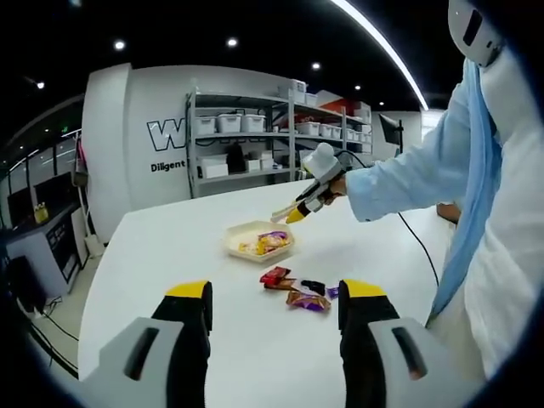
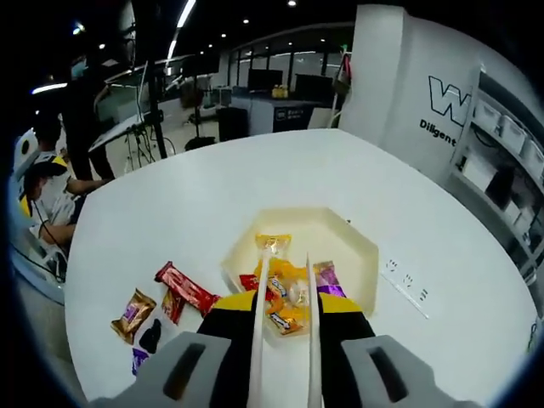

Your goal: Place the target food into the container with the food tongs after gripping and lifting it, then release it inside without dropping or visibly crushing the food.

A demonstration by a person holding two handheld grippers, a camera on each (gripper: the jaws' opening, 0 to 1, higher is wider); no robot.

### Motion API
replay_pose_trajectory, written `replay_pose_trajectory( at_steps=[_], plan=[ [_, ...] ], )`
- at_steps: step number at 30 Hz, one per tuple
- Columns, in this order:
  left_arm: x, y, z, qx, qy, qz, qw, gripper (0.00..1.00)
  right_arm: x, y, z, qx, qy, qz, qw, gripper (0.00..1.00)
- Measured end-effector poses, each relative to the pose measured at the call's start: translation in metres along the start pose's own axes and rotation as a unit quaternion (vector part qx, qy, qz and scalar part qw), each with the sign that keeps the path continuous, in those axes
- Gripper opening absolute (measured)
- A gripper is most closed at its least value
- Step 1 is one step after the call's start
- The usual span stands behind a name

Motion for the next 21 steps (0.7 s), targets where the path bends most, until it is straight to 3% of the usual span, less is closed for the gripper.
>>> replay_pose_trajectory(
  at_steps=[21],
  plan=[
    [0.005, 0.010, 0.004, -0.009, 0.004, 0.009, 0.9999, 0.57, -0.033, -0.060, -0.024, 0.044, -0.010, -0.016, 0.9989, 0.20]
  ],
)
Point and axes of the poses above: the point that each gripper's makers call its tool centre point, and the gripper's own axes: z roughly forward along the fingers, y roughly to its right, x roughly out of its top, the point moved 1 cm from there along -z, roughly backward along the fingers, and after that the axes turned 11 degrees about -x, right-handed, at the moved point
